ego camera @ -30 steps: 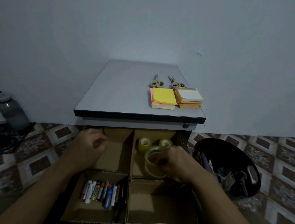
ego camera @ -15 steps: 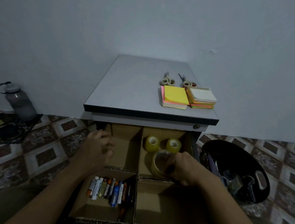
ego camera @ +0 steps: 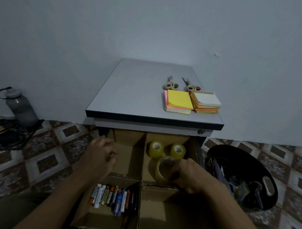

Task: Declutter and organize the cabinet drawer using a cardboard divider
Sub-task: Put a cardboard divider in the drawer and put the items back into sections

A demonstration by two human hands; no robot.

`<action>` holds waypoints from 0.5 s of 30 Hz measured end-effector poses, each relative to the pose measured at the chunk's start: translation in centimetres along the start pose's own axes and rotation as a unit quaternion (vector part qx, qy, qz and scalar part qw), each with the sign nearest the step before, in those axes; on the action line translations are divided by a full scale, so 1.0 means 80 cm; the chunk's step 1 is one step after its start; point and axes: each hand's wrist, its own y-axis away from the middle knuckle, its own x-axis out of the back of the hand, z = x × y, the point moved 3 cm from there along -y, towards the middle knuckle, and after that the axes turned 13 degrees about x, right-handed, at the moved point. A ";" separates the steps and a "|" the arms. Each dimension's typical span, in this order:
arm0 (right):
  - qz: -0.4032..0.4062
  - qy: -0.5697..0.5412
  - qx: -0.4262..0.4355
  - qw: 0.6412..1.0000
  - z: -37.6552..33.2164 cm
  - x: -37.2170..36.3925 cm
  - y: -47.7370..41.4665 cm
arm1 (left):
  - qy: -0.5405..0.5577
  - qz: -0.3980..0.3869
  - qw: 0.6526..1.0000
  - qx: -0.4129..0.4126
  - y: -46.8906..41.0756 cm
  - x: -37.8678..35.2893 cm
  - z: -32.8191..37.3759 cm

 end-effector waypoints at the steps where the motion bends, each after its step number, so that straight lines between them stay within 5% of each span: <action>1: 0.001 -0.001 -0.001 1.000 0.000 -0.001 0.001 | -0.004 0.001 1.000 -0.002 0.000 0.000 -0.001; 10: 0.115 -0.075 -0.014 0.990 -0.011 0.018 0.031 | 0.018 -0.035 0.999 0.014 0.013 0.018 0.014; 15: 0.222 -0.103 -0.018 0.969 -0.026 0.080 0.058 | 0.075 -0.028 0.996 -0.045 0.033 0.073 0.072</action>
